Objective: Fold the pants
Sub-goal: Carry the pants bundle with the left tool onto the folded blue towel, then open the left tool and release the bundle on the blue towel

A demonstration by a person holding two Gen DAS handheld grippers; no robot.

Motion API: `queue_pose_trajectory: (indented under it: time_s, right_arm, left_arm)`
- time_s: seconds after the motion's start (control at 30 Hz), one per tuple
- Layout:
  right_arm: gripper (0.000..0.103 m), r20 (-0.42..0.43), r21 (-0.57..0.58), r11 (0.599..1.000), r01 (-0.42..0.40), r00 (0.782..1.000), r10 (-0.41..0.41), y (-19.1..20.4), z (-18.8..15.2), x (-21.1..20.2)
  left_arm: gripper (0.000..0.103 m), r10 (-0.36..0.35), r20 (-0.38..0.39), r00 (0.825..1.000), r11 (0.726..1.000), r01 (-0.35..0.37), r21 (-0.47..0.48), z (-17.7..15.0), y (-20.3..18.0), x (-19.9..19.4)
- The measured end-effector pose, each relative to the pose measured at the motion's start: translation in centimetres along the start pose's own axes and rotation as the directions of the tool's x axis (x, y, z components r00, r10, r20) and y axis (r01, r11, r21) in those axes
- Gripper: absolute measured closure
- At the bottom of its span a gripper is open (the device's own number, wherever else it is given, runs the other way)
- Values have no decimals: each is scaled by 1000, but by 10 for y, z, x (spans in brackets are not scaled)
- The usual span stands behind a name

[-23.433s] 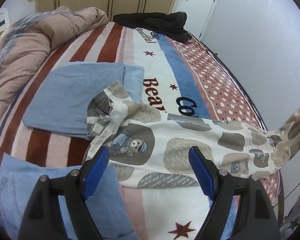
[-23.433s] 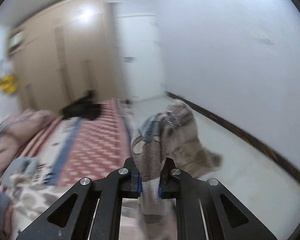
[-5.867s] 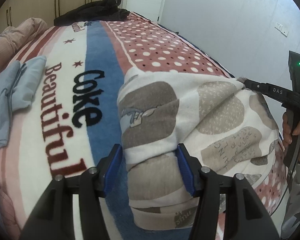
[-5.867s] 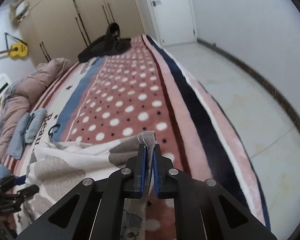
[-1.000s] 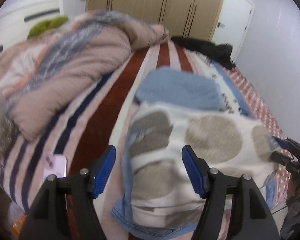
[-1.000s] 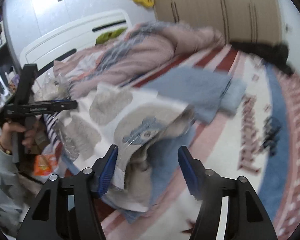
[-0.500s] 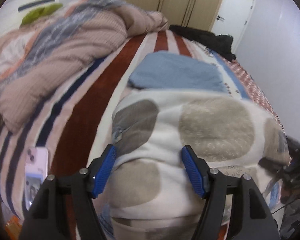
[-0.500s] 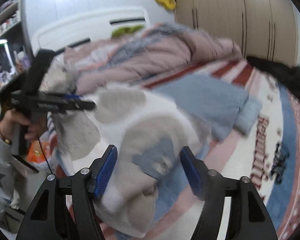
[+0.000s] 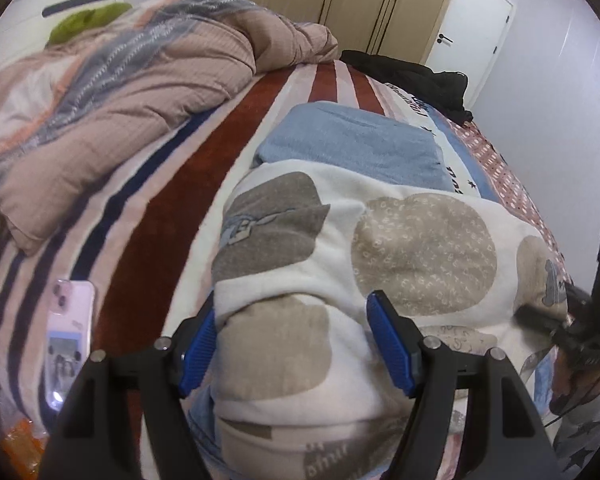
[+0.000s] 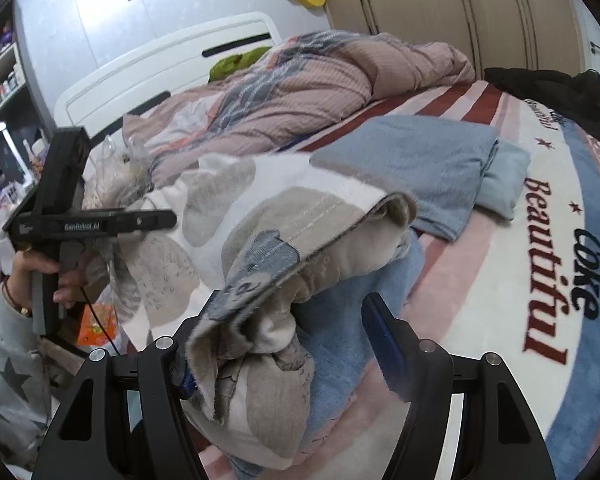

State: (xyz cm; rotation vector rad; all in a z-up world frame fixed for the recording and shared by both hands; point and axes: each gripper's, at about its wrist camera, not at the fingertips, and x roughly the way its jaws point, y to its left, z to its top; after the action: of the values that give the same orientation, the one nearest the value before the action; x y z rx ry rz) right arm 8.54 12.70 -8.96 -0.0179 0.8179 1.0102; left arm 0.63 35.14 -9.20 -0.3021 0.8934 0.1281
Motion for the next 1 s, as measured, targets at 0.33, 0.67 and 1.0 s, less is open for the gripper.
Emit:
queue_pose_trajectory:
  time_s: [0.33, 0.67, 1.0]
  right_arm:
    - [34, -8, 95, 990, 105, 994, -104, -24, 9, -2]
    - [34, 121, 9, 994, 111, 986, -112, 0, 7, -79]
    - [16, 354, -106, 931, 349, 888, -293, 34, -53, -233]
  left_arm:
    - [35, 30, 16, 999, 999, -30, -29, 1, 8, -10]
    - [24, 27, 266, 963, 994, -54, 95, -2, -67, -106]
    - [1, -57, 519, 853, 987, -30, 157, -56, -172, -185]
